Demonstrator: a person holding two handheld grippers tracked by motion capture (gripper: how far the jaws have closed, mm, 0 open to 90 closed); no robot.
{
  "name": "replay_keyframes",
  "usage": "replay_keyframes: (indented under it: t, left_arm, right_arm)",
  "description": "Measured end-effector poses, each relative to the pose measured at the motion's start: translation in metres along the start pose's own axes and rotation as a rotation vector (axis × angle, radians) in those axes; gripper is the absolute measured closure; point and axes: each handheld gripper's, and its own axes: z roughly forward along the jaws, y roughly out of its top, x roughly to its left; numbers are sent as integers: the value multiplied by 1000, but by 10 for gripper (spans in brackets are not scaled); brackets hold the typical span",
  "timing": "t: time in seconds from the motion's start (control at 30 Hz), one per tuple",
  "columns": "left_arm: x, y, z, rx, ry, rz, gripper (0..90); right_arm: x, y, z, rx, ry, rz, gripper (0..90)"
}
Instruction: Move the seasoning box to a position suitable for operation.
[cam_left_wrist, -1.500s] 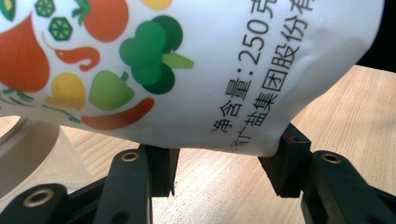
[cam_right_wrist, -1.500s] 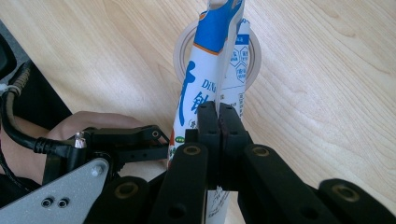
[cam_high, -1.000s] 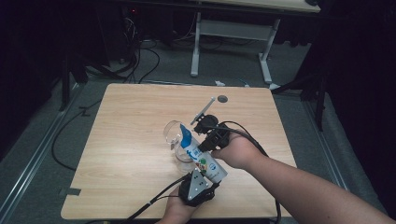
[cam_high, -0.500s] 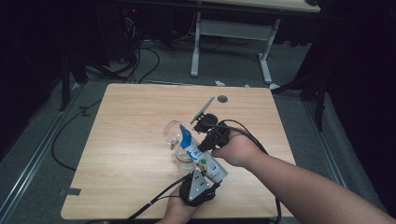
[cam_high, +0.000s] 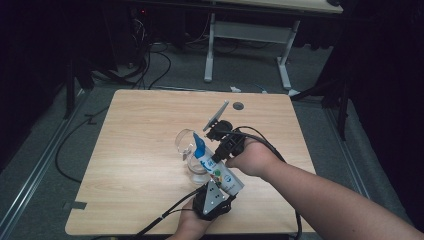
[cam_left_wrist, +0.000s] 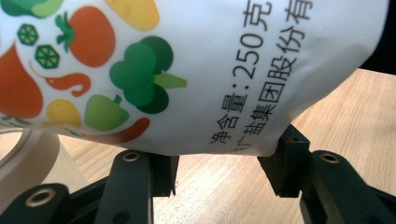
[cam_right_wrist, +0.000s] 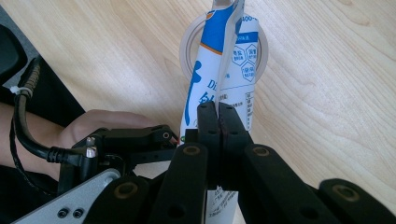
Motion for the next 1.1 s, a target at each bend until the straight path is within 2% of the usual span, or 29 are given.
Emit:
replay_keyframes:
  t: [0.17, 0.2, 0.37, 0.43, 0.53, 0.73, 1.0, 1.1]
  left_arm:
    - [1, 0, -1, -3, 0, -2, 526]
    - [1, 1, -1, -5, -1, -7, 526]
    - [2, 2, -1, -5, -1, -8, 526]
    - [3, 2, -1, -4, -1, -9, 525]
    - [3, 1, -1, -4, 3, -10, 525]
    - [4, 1, -1, -5, 7, -7, 525]
    - [5, 2, -2, -8, 5, -3, 525]
    - [5, 2, -2, -11, 4, -1, 525]
  right_arm:
    - [1, 1, -1, 6, 0, 6, 899]
    - [1, 2, -1, 2, -3, -14, 899]
    - [1, 4, -2, 2, -2, -14, 898]
    - [0, 4, -1, -5, -1, -27, 899]
    - [1, 5, -1, 2, 1, -10, 898]
    - [0, 7, 0, -2, -2, -26, 900]
    - [1, 8, -1, 3, -3, -17, 899]
    - [-1, 7, -1, -4, -2, -28, 898]
